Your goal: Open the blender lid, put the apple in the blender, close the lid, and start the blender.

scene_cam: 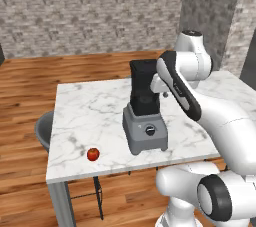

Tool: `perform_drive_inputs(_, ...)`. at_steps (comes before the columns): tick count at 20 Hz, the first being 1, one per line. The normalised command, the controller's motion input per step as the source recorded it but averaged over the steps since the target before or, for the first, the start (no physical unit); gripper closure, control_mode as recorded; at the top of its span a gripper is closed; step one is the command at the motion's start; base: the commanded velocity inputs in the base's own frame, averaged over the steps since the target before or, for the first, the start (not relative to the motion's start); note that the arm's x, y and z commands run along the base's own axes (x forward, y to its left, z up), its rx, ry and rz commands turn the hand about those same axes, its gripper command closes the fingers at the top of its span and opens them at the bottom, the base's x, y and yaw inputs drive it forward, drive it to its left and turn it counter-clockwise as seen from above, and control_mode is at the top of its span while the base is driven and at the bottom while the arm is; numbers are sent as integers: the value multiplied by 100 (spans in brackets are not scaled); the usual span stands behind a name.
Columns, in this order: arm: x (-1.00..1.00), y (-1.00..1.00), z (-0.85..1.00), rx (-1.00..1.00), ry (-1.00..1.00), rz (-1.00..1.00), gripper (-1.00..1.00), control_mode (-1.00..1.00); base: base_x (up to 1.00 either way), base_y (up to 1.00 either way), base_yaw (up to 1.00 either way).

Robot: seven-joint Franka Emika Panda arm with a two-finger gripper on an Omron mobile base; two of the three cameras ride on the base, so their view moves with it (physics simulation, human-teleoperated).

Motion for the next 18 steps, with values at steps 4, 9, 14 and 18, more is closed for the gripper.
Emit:
perform_drive_inputs(4, -11, 0, 0, 0, -1, 0, -100, -100, 0, 0, 0)
perform_drive_inputs(9, -50, 0, 19, 0, -26, 0, -100, -100, 0, 0, 0)
perform_drive_inputs(14, -62, 3, 74, -2, -28, 0, -100, -100, 0, 0, 0)
perform_drive_inputs(18, -38, 26, 99, -2, -14, 0, -100, -100, 0, 0, 0)
